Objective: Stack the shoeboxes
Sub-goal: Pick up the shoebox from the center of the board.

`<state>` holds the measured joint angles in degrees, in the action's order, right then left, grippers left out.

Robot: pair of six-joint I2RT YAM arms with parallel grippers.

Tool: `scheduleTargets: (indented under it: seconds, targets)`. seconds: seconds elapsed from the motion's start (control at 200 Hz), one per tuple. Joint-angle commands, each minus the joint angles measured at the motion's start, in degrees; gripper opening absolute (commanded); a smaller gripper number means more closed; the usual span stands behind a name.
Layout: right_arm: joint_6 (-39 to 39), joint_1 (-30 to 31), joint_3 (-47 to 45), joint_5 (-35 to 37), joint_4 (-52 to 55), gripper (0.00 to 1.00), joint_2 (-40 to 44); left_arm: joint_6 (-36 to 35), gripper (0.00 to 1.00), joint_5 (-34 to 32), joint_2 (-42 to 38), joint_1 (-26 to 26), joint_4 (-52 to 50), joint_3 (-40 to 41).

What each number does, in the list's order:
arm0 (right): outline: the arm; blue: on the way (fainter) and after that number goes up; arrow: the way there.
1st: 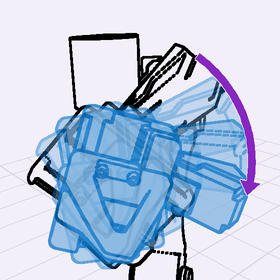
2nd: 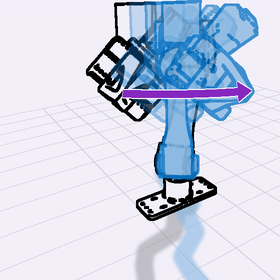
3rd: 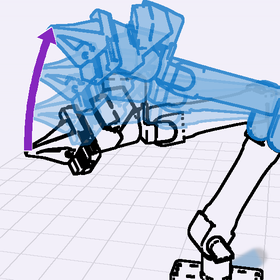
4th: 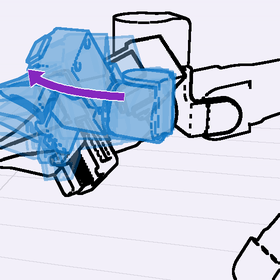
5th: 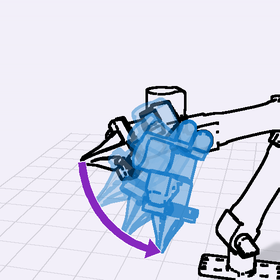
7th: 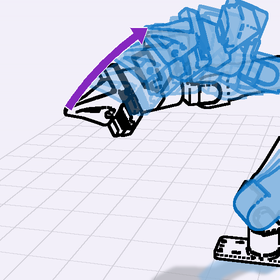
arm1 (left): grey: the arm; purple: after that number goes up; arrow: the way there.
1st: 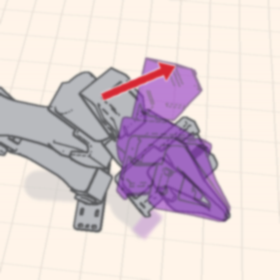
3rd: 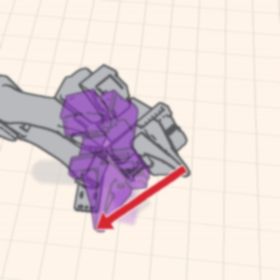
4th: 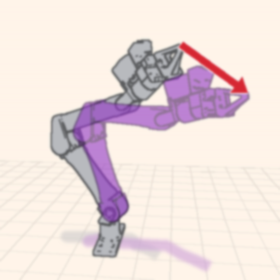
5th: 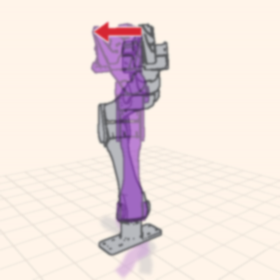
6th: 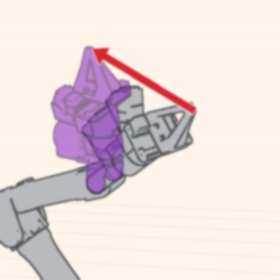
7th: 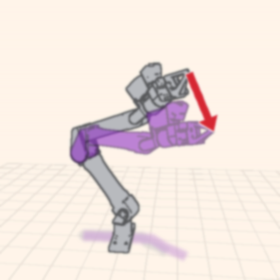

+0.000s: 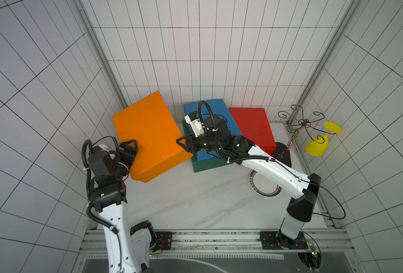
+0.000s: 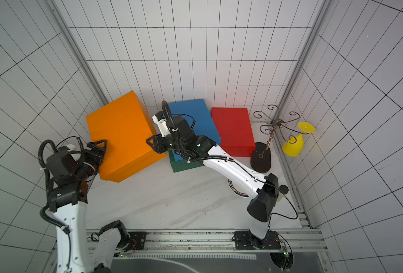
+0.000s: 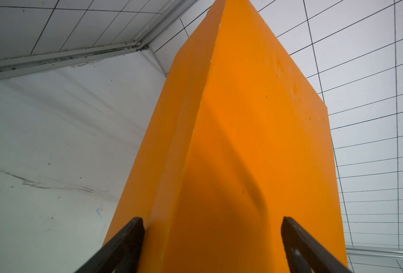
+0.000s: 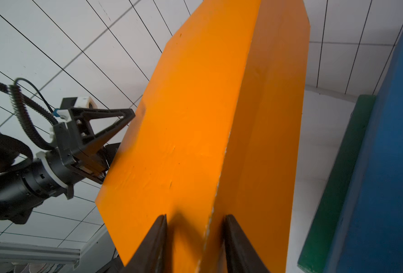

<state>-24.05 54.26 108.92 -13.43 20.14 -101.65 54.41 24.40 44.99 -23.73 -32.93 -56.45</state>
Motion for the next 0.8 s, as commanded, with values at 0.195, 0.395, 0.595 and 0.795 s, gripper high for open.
scheduleTargets:
  seconds: [0.195,0.395,0.595,0.795]
  targets:
    - [1.0,0.5,4.6,-8.2,-2.7,0.39,0.3,10.3,0.9,-2.9,3.0,20.3,13.5,-6.6]
    - [1.0,-2.4,3.2,-7.4,-2.7,0.39,2.6,12.6,0.9,-7.6,7.5,27.9,19.7,-9.5]
    - [0.5,-7.2,-0.6,-6.8,-2.7,0.39,6.1,11.1,0.9,-12.8,14.0,35.5,22.3,-15.9]
    - [0.5,-12.7,-4.7,-7.9,-2.7,0.38,8.7,10.8,0.9,-15.7,21.4,41.9,27.1,-18.6]
